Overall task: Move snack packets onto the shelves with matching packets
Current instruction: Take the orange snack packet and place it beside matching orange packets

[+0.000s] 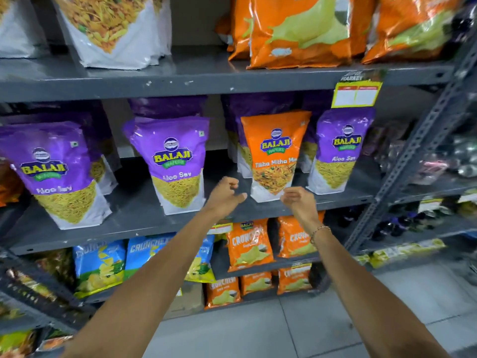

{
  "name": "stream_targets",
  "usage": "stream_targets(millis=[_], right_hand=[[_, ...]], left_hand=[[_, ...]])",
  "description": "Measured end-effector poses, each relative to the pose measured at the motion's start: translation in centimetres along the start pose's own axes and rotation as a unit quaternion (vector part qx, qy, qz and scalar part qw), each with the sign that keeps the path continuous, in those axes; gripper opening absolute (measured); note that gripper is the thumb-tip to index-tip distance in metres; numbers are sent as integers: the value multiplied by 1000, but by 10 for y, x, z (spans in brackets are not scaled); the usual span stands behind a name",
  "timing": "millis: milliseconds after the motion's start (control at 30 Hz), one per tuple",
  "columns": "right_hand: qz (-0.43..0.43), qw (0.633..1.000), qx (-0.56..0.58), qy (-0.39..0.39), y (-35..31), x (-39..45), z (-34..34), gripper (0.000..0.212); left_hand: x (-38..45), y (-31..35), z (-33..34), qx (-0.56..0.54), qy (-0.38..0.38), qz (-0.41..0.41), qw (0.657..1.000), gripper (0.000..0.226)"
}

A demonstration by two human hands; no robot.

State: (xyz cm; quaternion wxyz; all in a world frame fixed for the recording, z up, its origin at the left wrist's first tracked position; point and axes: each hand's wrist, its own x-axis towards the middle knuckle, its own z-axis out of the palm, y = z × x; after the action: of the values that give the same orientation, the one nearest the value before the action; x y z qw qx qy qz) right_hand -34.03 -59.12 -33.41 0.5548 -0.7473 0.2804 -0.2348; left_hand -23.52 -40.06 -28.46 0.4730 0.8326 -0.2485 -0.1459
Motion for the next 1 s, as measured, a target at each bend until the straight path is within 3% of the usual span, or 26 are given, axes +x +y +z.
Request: stream_targets(millis=[100, 167, 233, 367, 433, 500, 667, 1000], right_hand=[[12, 1000, -17, 10, 14, 38, -20, 34], [23, 1000, -1, -7, 24, 62, -25, 49], [50, 996, -23, -65, 30, 82, -25, 66], [23, 983, -62, -171, 50, 115, -24, 109], [20, 977, -68, -199, 60, 126, -22, 103], [18, 979, -52, -198, 55, 122, -21, 78], [-15, 988, -39, -148, 52, 104, -21, 58], [-68, 989, -17, -131, 28, 29, -15, 55]], left_hand=[[29, 15, 25, 10, -9, -16, 1000, 59], [42, 22, 37, 13, -8, -4, 1000, 55], [52, 23, 48, -14, 7, 15, 1000, 52], [63, 22, 67, -57, 14, -34, 998, 83], [71, 14, 75, -55, -3, -61, 997, 80], [74, 8, 80, -9, -5, -75, 997, 68], [73, -3, 77, 26, 79, -58, 995, 29], [7, -22, 46, 31, 111, 3, 993, 44]])
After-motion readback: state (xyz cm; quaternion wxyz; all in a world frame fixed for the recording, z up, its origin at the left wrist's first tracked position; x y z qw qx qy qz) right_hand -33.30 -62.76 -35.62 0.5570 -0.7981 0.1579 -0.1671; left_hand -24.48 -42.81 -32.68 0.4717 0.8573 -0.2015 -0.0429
